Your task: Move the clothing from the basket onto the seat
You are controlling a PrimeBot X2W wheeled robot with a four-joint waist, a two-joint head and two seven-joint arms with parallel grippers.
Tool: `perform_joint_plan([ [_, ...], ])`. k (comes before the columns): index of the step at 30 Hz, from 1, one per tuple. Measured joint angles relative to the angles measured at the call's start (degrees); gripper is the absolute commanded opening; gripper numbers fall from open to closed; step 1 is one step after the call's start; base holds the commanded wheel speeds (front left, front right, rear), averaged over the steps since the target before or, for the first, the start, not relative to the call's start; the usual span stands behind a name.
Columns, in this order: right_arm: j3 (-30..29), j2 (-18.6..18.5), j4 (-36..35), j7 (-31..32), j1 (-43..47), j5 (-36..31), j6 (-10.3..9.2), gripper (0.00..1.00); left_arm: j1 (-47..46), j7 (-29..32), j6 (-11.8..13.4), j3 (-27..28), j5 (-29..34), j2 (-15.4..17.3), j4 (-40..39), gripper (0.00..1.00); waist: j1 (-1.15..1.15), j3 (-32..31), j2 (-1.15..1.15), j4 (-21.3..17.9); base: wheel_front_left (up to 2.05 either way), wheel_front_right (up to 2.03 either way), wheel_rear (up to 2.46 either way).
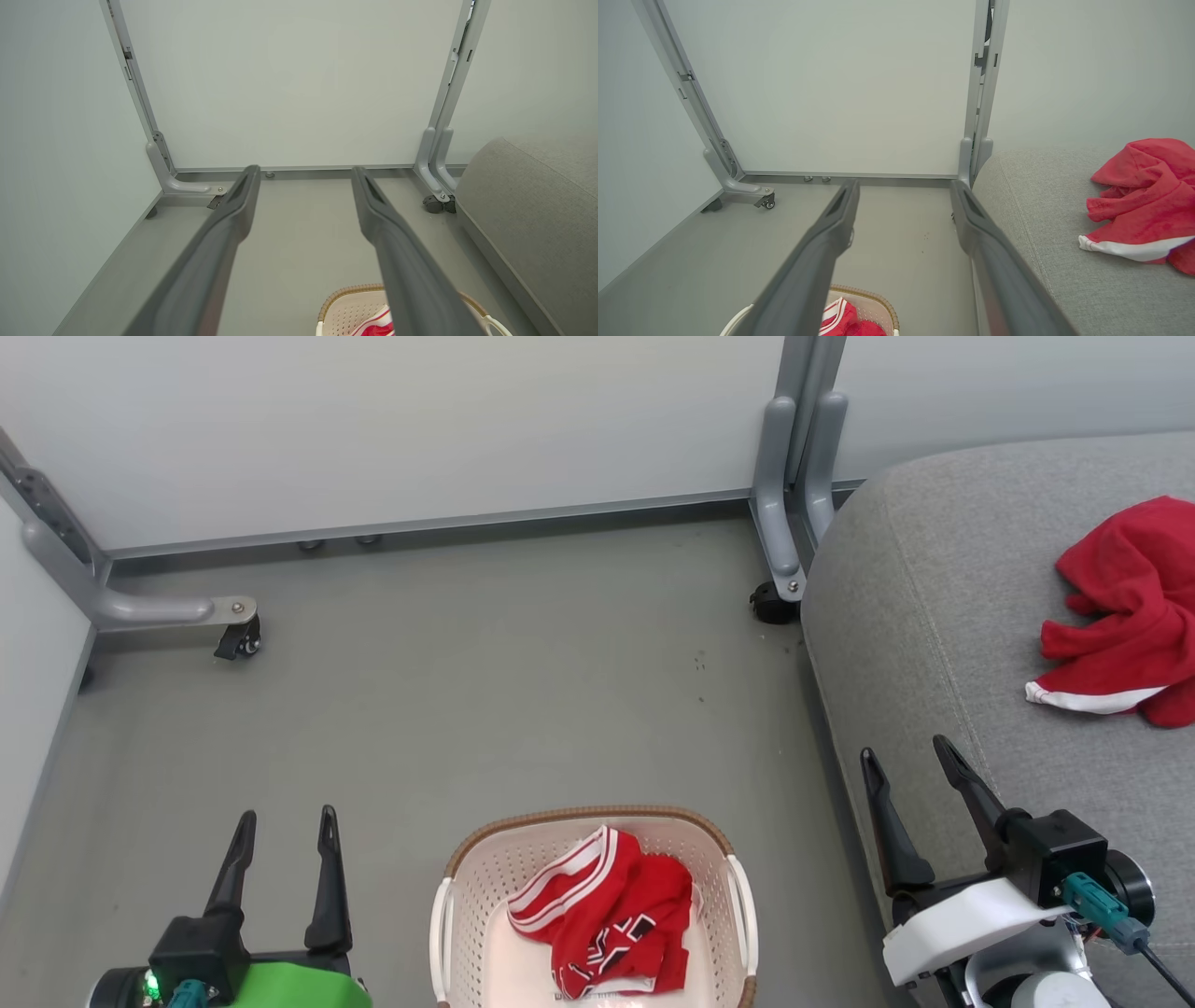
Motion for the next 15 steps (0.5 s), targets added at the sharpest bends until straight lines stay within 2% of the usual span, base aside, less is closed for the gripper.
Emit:
perform_joint_plan([
  [15,0.1,0.1,-0.8,0.9,0.3,0.2,0.0,1.0,0.7,0.0,-1.3,0.5,1.6,-1.2,2.5,1.0,0.0,-0.8,0.0,-0.6,0.0,0.0,0.0],
])
